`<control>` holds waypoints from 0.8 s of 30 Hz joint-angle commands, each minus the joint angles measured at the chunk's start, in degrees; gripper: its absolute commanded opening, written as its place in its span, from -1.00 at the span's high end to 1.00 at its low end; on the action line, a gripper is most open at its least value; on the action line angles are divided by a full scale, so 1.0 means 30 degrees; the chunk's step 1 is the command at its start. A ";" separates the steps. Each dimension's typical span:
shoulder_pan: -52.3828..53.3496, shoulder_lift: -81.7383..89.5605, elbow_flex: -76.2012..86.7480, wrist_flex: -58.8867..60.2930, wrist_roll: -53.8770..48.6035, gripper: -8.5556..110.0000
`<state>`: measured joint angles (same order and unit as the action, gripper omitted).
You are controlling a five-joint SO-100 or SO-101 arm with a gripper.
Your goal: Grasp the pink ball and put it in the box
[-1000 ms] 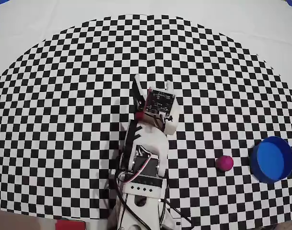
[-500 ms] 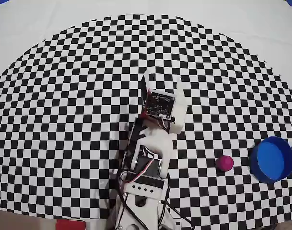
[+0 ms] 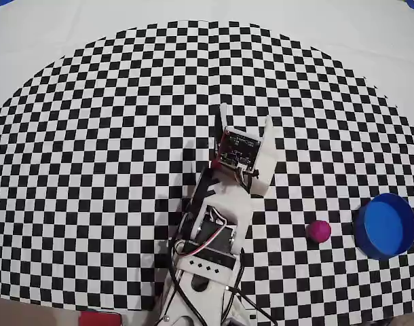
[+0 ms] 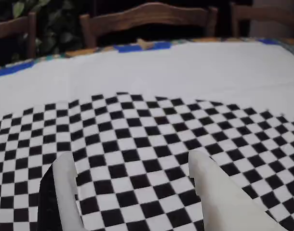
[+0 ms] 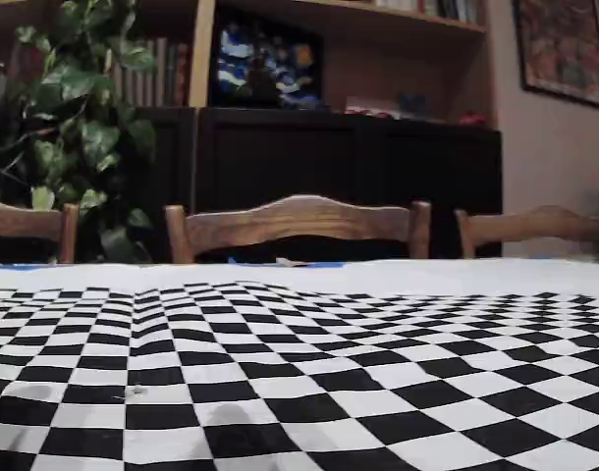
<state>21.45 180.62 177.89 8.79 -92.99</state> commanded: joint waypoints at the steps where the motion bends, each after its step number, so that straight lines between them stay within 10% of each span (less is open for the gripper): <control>1: 0.0762 0.0059 0.0146 -0.0352 -0.0205 0.41; 24: 0.7207 -0.0469 0.0146 -0.1230 -0.0205 0.41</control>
<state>41.13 179.47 177.89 6.06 -92.99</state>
